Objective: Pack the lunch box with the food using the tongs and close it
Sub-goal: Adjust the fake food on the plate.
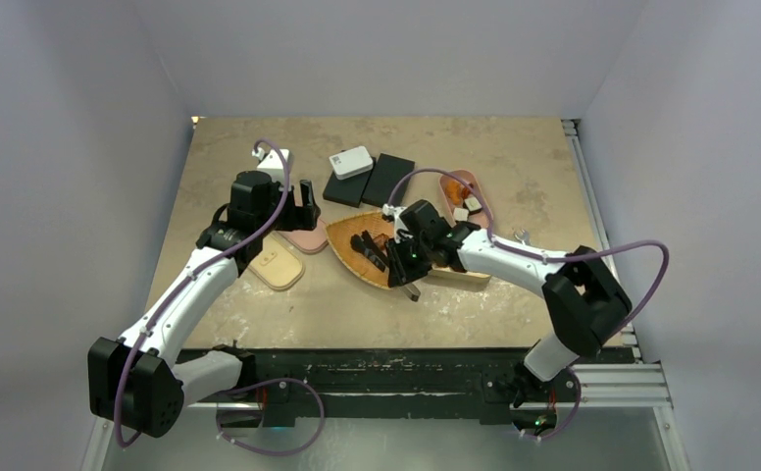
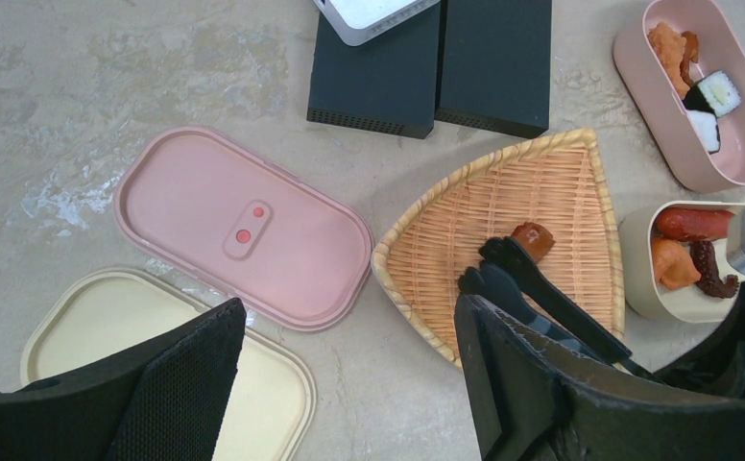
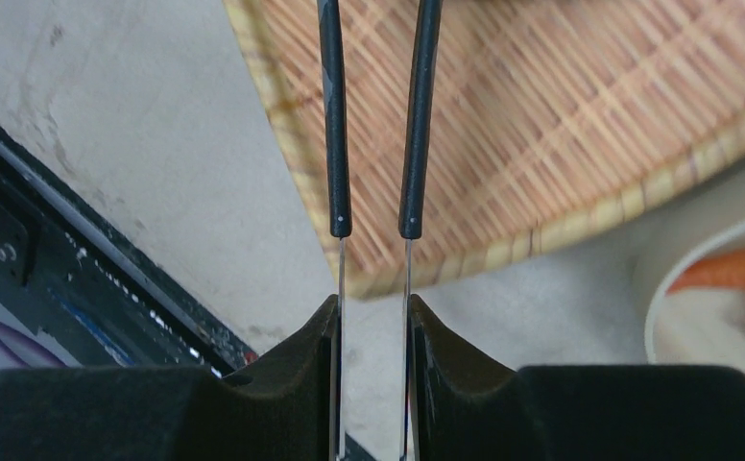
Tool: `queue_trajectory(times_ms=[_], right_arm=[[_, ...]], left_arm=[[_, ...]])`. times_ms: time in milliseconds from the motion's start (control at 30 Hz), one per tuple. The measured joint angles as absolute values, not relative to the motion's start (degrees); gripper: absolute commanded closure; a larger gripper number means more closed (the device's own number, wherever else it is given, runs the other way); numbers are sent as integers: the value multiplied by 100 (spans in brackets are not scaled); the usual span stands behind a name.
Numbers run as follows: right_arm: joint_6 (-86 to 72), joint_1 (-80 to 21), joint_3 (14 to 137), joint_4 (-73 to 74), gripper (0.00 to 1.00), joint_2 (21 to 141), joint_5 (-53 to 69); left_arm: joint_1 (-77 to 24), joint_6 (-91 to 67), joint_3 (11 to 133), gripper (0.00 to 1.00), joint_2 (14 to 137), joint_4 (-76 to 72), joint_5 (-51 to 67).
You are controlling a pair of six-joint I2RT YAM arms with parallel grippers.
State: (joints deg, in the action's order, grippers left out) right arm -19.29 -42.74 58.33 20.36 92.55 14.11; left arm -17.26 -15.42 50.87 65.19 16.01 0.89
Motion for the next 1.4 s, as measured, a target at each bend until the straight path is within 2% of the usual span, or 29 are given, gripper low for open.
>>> queue_trajectory(times_ms=[567,1400], right_arm=[[-2388,-4274,5334,3004,71,7793,1313],[-3002,-3948,5192,2884,70,7883,1002]], left_arm=[[-1726,-1544,5087,21,6554,1599,134],[-1726,-1544,5074,21,6554,1599,220]])
